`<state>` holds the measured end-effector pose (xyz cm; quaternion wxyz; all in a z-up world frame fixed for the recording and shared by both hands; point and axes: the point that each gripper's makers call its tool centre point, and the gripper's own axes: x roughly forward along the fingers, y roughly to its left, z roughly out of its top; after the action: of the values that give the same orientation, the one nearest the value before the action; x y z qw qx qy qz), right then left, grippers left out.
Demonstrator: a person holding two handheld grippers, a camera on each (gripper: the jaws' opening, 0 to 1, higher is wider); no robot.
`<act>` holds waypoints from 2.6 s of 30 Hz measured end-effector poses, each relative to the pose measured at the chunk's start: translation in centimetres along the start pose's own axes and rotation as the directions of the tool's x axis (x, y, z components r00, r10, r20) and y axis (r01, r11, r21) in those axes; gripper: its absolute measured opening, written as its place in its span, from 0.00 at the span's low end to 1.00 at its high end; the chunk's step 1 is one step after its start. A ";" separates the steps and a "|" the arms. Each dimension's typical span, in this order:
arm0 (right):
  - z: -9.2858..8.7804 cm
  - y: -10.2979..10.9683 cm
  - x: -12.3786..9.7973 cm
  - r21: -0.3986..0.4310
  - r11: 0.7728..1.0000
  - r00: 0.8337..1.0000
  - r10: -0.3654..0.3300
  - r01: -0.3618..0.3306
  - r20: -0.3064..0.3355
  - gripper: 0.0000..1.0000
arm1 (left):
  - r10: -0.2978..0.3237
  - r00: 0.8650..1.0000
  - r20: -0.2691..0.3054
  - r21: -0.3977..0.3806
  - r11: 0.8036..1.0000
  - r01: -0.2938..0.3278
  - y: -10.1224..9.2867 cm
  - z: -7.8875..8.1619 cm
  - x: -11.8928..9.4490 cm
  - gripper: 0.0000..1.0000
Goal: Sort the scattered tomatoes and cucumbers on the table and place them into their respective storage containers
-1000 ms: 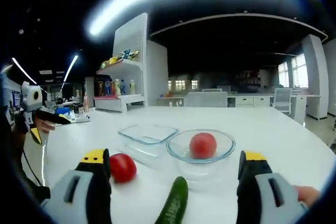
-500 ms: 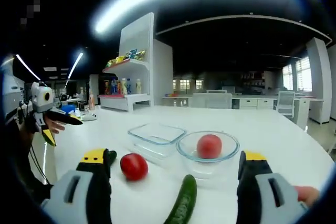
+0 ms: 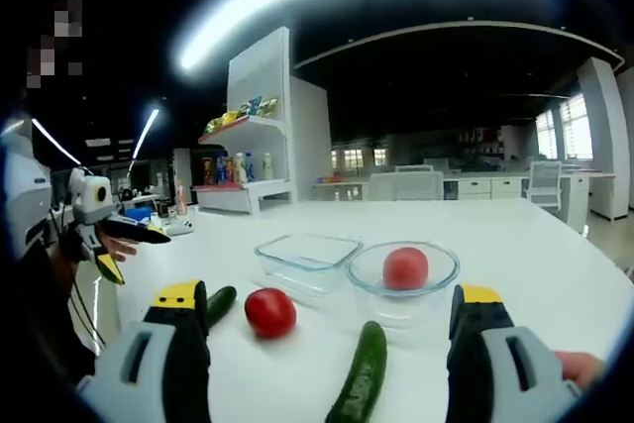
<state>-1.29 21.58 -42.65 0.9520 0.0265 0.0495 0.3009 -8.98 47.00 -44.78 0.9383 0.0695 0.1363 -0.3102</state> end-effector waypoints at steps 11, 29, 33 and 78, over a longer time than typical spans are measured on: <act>-0.2 0.3 -0.2 0.004 1.000 1.000 0.015 -0.015 -0.009 0.96 | 0.008 1.000 -0.002 0.003 1.000 -0.008 0.0 0.1 -0.2 0.94; -1.6 1.0 0.5 -0.001 0.999 0.998 0.046 -0.046 -0.049 0.96 | 0.013 1.000 -0.004 0.012 1.000 -0.012 -0.2 0.3 -0.2 0.94; -2.0 1.5 1.3 -0.002 0.998 0.996 0.066 -0.066 -0.059 0.96 | 0.017 1.000 -0.004 0.014 1.000 -0.017 -0.1 0.4 -0.4 0.94; -8.8 9.2 10.8 -0.022 0.964 0.941 0.253 -0.265 -0.225 0.86 | 0.041 0.999 0.003 0.015 0.999 -0.041 0.5 0.0 -1.5 0.93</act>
<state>1.26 35.46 -51.53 0.8931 -0.0256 0.1429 0.4258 -9.86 48.27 -44.26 0.9441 0.0790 0.1312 -0.2918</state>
